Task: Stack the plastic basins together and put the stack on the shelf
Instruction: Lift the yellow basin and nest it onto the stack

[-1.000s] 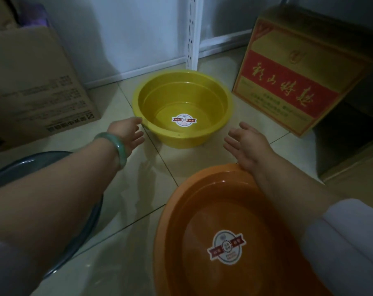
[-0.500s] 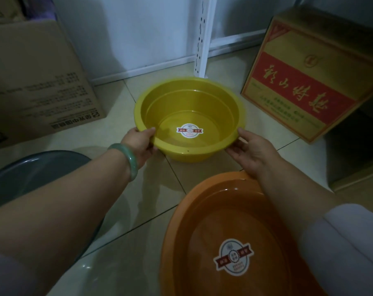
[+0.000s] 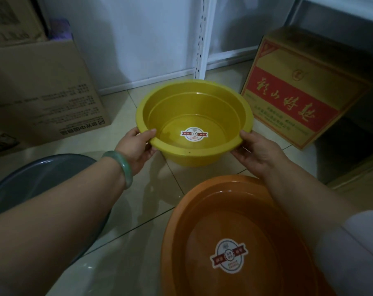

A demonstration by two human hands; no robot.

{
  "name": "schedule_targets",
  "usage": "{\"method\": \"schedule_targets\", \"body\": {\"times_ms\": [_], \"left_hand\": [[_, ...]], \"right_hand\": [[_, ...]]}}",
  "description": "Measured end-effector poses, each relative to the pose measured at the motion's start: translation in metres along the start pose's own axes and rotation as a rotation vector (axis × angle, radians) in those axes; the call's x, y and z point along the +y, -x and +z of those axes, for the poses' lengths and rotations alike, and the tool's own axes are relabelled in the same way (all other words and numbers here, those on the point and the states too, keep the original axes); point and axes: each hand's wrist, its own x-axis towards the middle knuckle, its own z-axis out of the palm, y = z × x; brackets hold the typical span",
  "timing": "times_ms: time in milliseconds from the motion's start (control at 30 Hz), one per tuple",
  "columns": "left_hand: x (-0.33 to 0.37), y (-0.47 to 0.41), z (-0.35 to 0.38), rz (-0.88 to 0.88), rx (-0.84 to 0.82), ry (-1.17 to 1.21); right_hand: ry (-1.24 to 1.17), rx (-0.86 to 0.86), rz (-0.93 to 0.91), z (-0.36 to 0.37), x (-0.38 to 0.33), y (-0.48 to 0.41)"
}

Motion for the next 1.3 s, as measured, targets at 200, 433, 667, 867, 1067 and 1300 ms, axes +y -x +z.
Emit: {"method": "schedule_targets", "body": {"times_ms": [200,433,667,867,1067,1300], "left_hand": [[0.020,0.036,0.005,0.055,-0.082,0.005],[0.035,0.095,0.014,0.091,-0.188,-0.041],[0.034,0.154,0.018,0.058,-0.245,-0.094],[0.018,0.206,0.008,-0.018,-0.271,-0.173],[-0.011,0.230,-0.005,0.004,-0.248,-0.414],[-0.044,0.229,-0.022,0.115,-0.231,-0.877]], "right_hand": [[-0.006,0.032,-0.105,-0.014,-0.033,0.039],[0.045,0.095,-0.217,-0.045,-0.065,0.096],[0.219,0.134,-0.220,-0.081,-0.075,0.155],[0.467,0.203,-0.281,-0.107,-0.068,0.211],[0.598,0.289,-0.223,-0.136,-0.036,0.238],[0.744,0.349,-0.218,-0.153,0.008,0.236]]}}
